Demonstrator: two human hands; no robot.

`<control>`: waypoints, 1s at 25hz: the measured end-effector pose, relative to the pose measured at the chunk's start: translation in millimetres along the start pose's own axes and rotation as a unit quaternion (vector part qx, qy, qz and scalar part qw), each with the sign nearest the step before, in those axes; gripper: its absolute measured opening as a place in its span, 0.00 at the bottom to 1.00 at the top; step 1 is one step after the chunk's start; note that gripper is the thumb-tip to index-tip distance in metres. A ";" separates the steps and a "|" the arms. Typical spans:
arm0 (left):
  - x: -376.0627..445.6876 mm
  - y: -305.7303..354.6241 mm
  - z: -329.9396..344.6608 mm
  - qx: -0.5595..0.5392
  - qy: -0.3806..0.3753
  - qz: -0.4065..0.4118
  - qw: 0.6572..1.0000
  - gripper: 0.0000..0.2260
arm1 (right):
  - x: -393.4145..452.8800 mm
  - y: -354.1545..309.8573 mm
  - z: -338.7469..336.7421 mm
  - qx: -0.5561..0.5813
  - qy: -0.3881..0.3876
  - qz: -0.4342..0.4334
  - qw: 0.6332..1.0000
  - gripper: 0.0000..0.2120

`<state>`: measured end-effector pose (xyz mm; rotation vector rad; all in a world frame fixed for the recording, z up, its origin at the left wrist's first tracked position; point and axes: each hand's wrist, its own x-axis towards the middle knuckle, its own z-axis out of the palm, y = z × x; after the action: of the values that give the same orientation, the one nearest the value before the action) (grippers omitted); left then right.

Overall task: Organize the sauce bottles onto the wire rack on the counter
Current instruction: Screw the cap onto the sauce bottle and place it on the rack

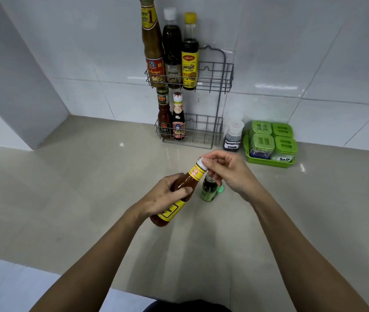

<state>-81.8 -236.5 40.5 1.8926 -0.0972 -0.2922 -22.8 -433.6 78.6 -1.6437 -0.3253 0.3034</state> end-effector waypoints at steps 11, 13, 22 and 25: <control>16.0 -2.1 -49.7 -0.143 -0.125 -0.030 0.981 0.12 | 20.0 -29.9 27.9 -0.035 0.010 -0.039 0.999 0.06; 19.1 -3.3 -54.8 -0.135 -0.121 -0.021 0.983 0.12 | 26.0 -30.7 34.2 -0.051 0.030 -0.041 0.997 0.05; 24.7 -14.2 -70.7 -0.063 -0.023 -0.001 0.998 0.10 | 56.3 -21.9 64.5 -0.098 0.082 -0.036 0.991 0.17; 23.8 -13.5 -91.6 -0.162 -0.157 -0.027 0.974 0.19 | 61.5 -30.5 72.1 -0.086 0.049 -0.091 0.991 0.13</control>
<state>-37.0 -152.9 52.4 1.5158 -0.1998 -0.6070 5.2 -340.9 101.7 -1.7777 -0.4327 0.0581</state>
